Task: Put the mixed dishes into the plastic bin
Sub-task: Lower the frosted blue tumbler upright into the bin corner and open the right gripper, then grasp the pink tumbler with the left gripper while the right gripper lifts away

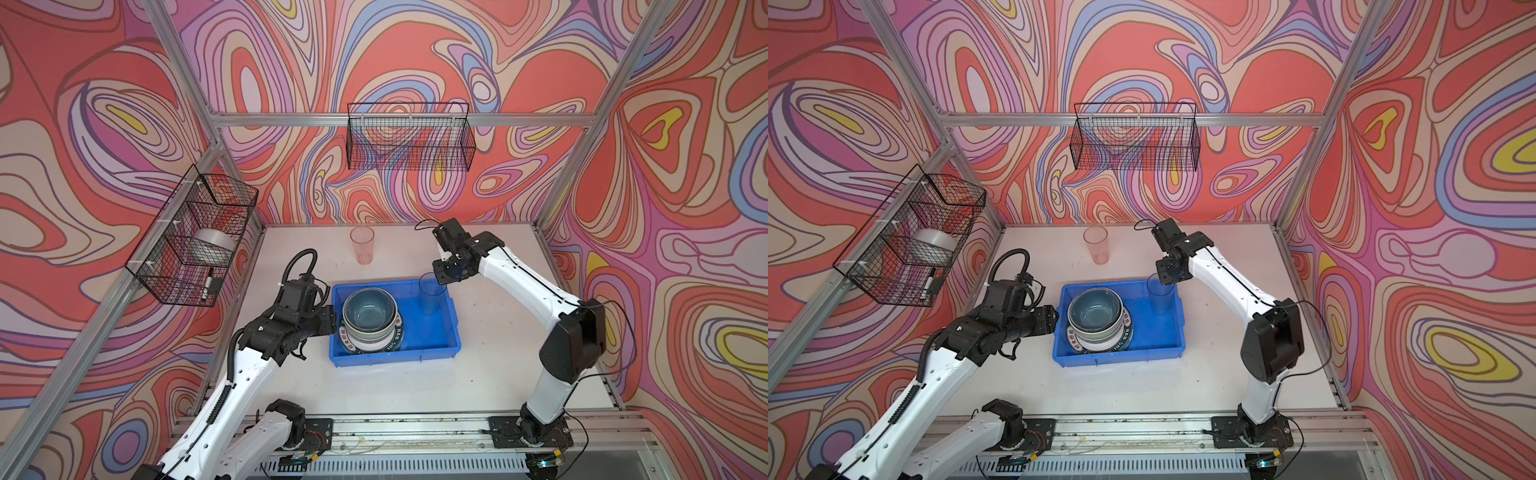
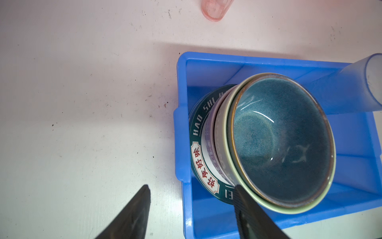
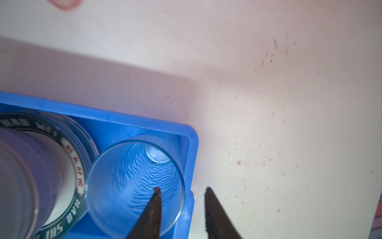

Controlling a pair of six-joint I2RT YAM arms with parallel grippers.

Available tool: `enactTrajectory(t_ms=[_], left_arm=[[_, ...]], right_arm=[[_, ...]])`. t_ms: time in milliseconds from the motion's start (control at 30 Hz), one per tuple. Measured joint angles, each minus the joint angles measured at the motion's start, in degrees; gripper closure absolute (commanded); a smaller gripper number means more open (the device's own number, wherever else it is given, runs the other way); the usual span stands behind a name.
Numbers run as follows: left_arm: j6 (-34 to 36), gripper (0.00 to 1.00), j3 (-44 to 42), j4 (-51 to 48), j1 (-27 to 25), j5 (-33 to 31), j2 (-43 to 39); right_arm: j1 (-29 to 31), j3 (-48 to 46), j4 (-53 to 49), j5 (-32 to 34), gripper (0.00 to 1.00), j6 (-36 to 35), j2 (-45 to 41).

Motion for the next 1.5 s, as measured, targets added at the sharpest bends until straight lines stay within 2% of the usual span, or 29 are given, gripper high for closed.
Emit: enactTrajectory(t_ms=[167, 433, 500, 700, 933, 1000, 1267, 1500], left_arm=[[1.3, 0.35, 9.5, 1.2, 0.1, 0.1, 8.9], [4.0, 0.40, 28.0, 3.6, 1.1, -0.8, 26.6], [4.6, 0.44, 31.1, 4.1, 2.3, -0.2, 30.7], [5.9, 0.49, 40.6, 4.9, 6.5, 5.3, 43.7], [5.9, 0.53, 56.1, 3.5, 9.1, 11.6, 58.6], [5.9, 0.60, 60.3, 2.4, 9.5, 12.8, 62.1], [5.9, 0.61, 75.5, -3.9, 9.7, 15.1, 73.4], [4.8, 0.63, 76.5, -6.1, 9.7, 15.4, 75.4]], right_arm=[[-0.1, -7.2, 5.8, -3.3, 0.39, -1.2, -12.2], [-0.2, -18.3, 11.4, -11.7, 0.39, -0.8, -18.2], [-0.2, -21.5, 12.7, -14.9, 0.41, -0.3, -20.0], [-0.2, -27.3, 16.7, -24.7, 0.42, 0.7, -25.9], [-0.2, -30.1, 18.3, -29.9, 0.40, 1.0, -29.5], [-0.2, -30.6, 18.3, -30.9, 0.40, 1.1, -29.9], [-0.2, -34.3, 17.9, -32.8, 0.39, 1.5, -32.3], [-0.2, -36.5, 19.5, -34.5, 0.40, 3.3, -32.5]])
